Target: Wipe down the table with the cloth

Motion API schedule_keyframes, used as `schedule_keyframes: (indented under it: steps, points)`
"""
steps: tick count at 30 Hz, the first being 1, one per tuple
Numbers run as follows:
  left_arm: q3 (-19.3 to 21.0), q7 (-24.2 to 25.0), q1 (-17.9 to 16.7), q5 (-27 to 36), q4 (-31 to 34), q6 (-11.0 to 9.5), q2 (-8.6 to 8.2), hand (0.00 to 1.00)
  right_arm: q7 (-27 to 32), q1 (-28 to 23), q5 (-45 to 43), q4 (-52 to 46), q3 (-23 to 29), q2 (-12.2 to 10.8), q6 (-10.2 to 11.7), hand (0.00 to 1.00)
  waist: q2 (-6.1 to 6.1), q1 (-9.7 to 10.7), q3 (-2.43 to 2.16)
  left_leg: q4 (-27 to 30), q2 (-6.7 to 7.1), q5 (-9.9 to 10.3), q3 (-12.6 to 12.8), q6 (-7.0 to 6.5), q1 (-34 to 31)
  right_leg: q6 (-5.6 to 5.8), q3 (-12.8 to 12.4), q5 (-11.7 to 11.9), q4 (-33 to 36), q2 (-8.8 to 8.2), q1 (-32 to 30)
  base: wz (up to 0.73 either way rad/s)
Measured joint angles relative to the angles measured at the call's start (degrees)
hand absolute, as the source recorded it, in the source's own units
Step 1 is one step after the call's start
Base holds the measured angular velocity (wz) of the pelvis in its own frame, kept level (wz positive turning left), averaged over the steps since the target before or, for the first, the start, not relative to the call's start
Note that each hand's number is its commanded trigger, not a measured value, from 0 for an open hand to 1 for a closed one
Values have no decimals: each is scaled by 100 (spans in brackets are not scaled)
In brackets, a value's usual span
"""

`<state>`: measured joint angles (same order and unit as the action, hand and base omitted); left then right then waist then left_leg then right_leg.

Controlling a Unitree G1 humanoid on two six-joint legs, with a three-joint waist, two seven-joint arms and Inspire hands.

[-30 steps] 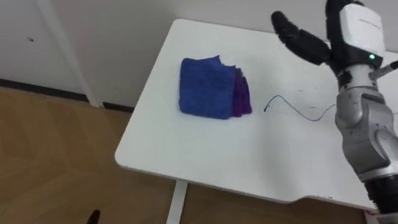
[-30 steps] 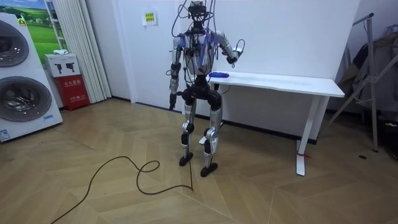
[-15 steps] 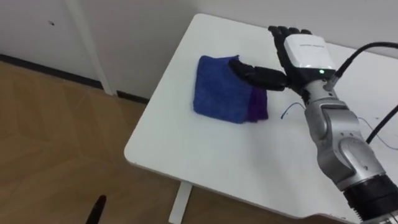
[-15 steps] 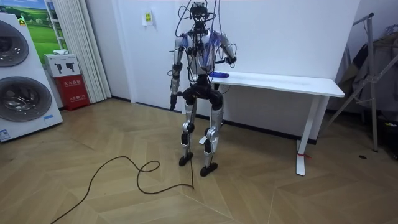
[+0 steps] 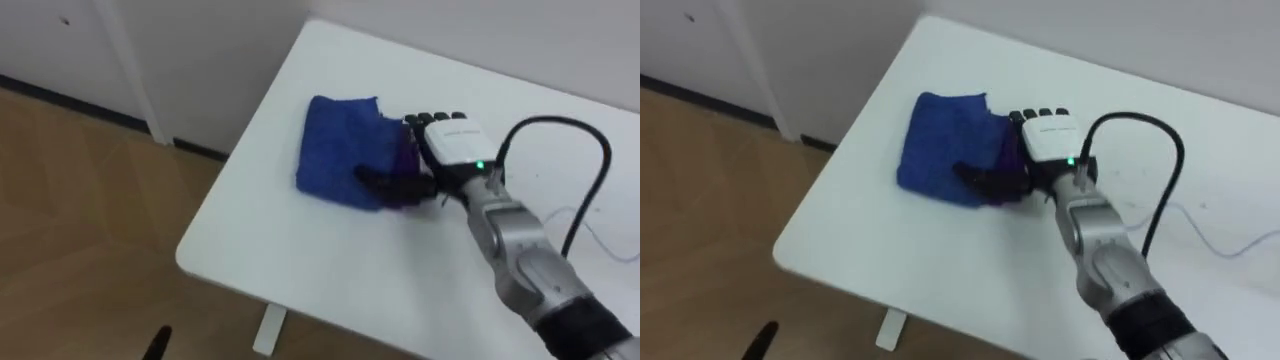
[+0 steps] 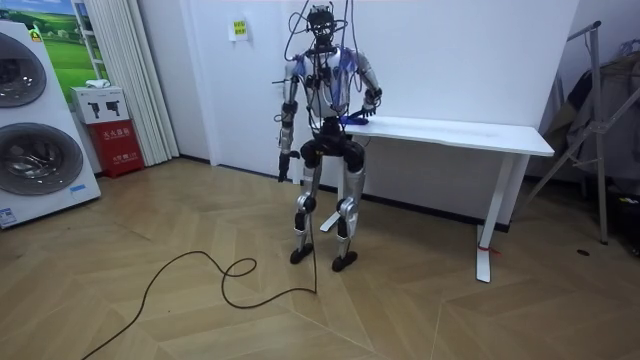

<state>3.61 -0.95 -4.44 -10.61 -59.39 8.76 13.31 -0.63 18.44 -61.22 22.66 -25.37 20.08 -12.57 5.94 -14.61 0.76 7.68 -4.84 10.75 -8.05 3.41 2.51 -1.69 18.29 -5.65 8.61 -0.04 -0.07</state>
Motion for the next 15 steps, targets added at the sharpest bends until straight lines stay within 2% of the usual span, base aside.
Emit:
schedule_keyframes:
  steps: [3,7,11,15]
  points:
    - [-79,-35,-76,46,6,0,1,0,7,0,-168,-7,-3,-64,101,0,-7,-4,2,10,84,-8,14,-14,6,11,81,-7,-2,-72,29,2]
    - [-89,-191,-116,113,7,-14,5,0,6,-1,-208,-17,-6,-90,100,0,-14,-5,4,10,177,-27,40,-46,-3,97,90,-60,2,-161,40,2]
    - [-165,-361,-188,128,18,-15,5,0,6,-2,-208,-17,-6,-206,99,0,-34,1,8,15,181,-31,54,-54,-3,104,111,-64,2,-164,41,-1]
    - [-169,-378,-218,126,69,-14,-51,0,7,-4,-204,-17,-6,-233,101,0,-112,2,-1,11,180,-38,68,-94,-29,97,222,-81,2,-176,67,6]
